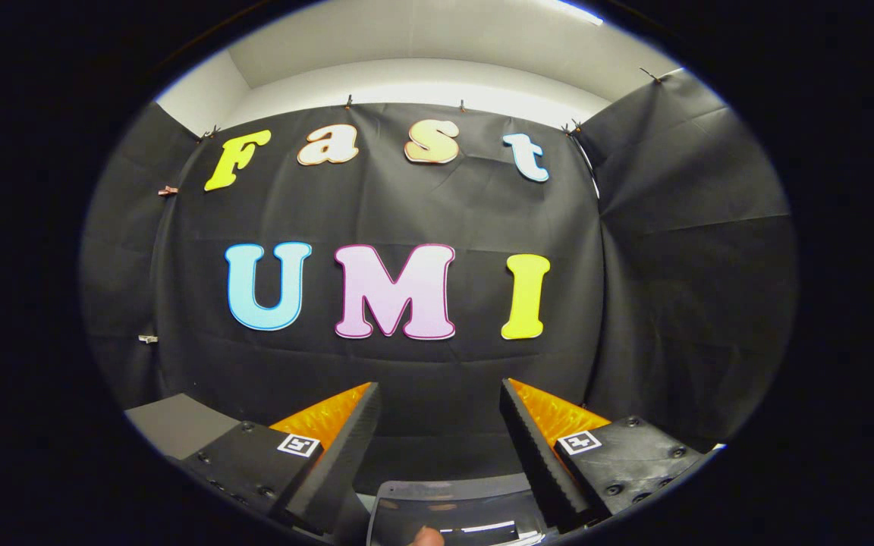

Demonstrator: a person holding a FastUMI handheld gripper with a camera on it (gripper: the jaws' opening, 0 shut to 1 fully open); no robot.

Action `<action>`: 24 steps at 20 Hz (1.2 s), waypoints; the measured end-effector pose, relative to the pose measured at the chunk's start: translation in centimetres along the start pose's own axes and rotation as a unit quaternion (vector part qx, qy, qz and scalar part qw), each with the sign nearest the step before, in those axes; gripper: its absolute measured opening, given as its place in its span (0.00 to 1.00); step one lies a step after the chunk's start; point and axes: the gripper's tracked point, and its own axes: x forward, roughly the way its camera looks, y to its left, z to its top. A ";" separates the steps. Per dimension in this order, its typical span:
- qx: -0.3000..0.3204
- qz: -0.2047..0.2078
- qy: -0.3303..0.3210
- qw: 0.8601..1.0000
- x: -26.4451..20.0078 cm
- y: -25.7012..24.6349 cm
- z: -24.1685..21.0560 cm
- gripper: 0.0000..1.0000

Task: Put the clothes into the washing machine and then close the washing machine lid.

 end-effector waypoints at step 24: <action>0.012 -0.015 -0.019 1.000 -0.7 -1.1 1.9 0.98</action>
